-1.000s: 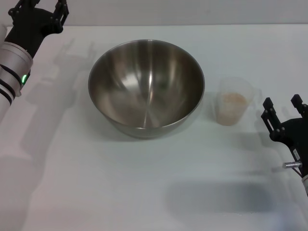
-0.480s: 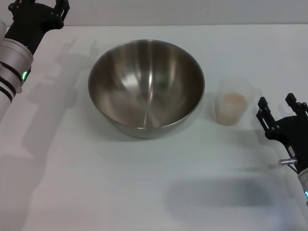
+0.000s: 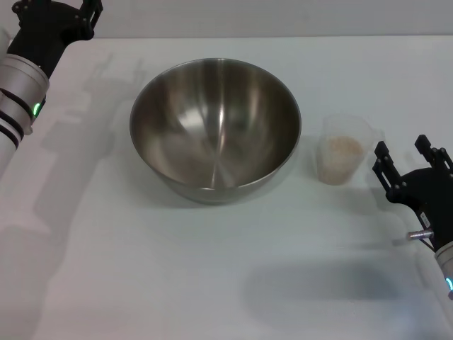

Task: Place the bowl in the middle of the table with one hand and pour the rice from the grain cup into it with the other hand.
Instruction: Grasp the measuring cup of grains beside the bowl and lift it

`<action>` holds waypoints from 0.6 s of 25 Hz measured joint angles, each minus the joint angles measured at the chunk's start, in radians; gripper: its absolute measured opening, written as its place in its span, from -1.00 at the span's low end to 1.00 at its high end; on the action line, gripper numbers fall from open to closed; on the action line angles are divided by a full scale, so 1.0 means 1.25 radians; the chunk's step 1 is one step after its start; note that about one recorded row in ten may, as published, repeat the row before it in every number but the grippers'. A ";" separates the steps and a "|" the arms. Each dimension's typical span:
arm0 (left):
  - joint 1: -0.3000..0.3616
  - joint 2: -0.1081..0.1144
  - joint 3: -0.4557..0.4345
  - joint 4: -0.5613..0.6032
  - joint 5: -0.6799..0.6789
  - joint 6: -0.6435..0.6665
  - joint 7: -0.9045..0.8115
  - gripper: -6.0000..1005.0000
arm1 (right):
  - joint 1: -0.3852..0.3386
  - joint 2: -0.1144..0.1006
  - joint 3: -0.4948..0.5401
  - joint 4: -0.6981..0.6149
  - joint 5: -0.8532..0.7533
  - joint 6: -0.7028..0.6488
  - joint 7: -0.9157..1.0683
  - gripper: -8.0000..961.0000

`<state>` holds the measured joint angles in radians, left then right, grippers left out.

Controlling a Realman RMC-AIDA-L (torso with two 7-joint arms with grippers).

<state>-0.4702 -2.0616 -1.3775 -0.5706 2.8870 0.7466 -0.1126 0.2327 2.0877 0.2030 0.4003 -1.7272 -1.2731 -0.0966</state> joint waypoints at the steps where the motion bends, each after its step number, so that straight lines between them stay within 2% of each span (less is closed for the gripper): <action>1: 0.000 0.000 0.000 0.000 0.000 0.002 0.000 0.17 | 0.001 0.000 0.000 -0.001 0.000 0.000 0.000 0.40; 15: -0.001 -0.001 0.000 0.000 0.000 0.013 0.008 0.16 | 0.002 0.000 0.002 -0.007 0.000 0.010 0.000 0.40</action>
<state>-0.4710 -2.0632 -1.3775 -0.5706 2.8870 0.7624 -0.1030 0.2353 2.0877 0.2057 0.3922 -1.7274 -1.2606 -0.0966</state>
